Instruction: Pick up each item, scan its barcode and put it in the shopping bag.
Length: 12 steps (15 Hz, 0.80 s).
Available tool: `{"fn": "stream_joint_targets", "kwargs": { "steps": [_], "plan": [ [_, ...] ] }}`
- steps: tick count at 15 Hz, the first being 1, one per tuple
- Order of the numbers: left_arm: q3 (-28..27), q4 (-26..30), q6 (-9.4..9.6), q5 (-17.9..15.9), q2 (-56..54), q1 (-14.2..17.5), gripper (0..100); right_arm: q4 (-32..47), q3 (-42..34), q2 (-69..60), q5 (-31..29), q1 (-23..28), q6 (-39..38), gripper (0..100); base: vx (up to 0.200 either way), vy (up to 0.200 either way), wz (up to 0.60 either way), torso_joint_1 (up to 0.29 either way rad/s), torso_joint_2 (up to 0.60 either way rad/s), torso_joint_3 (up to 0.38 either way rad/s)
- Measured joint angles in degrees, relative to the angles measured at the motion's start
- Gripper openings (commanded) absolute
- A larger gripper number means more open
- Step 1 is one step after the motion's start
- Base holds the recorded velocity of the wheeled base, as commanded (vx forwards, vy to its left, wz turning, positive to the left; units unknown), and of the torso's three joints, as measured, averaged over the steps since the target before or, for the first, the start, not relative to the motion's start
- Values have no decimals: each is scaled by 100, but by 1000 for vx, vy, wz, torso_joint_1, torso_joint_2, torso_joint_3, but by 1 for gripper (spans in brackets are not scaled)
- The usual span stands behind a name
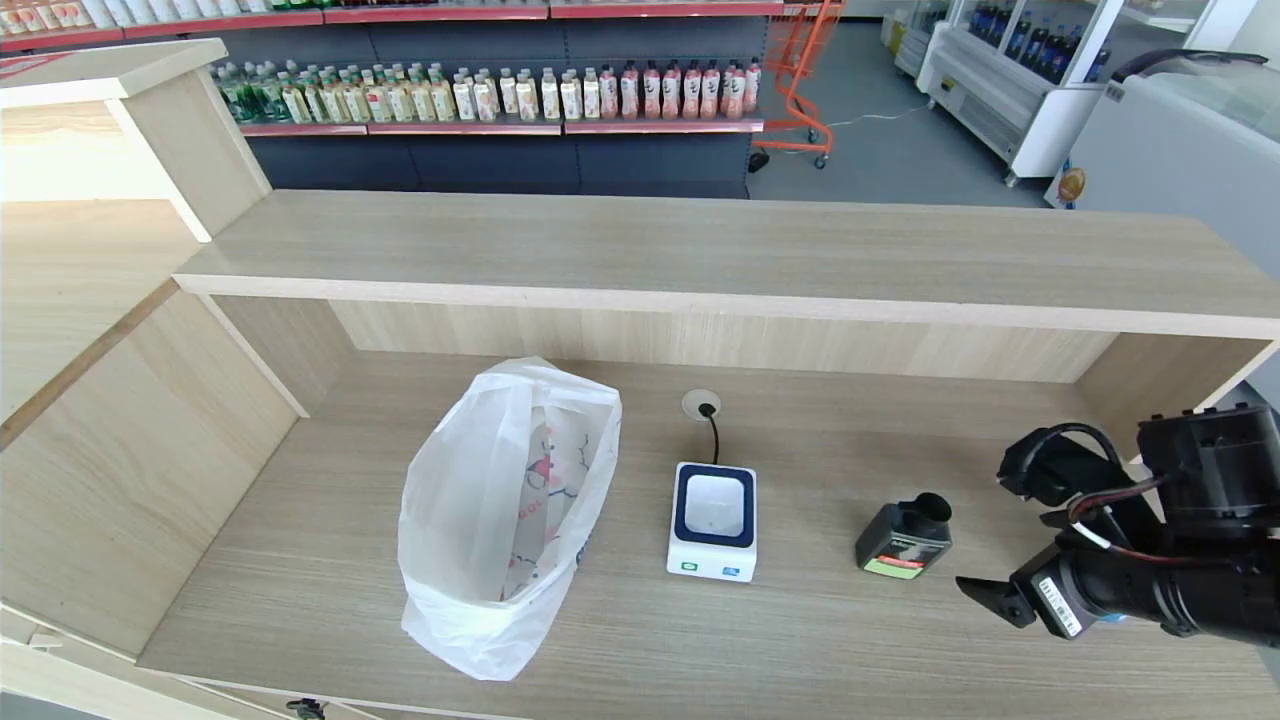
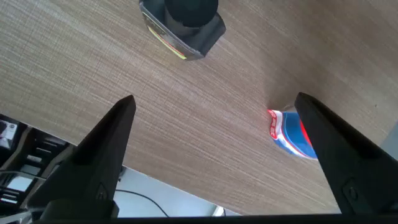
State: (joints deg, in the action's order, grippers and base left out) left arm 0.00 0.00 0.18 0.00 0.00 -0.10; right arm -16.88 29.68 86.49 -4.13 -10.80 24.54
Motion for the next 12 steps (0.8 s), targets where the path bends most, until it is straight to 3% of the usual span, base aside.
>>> {"fn": "stream_joint_targets", "kwargs": {
  "steps": [7,12],
  "plan": [
    [0,0,-2,0,0,0,100,-1286,22,1318,728,221,345,100,0,0,0,0,0,0],
    [0,0,0,0,0,0,100,-1598,356,1954,1163,133,619,100,0,0,0,0,0,0]
  ]
}}
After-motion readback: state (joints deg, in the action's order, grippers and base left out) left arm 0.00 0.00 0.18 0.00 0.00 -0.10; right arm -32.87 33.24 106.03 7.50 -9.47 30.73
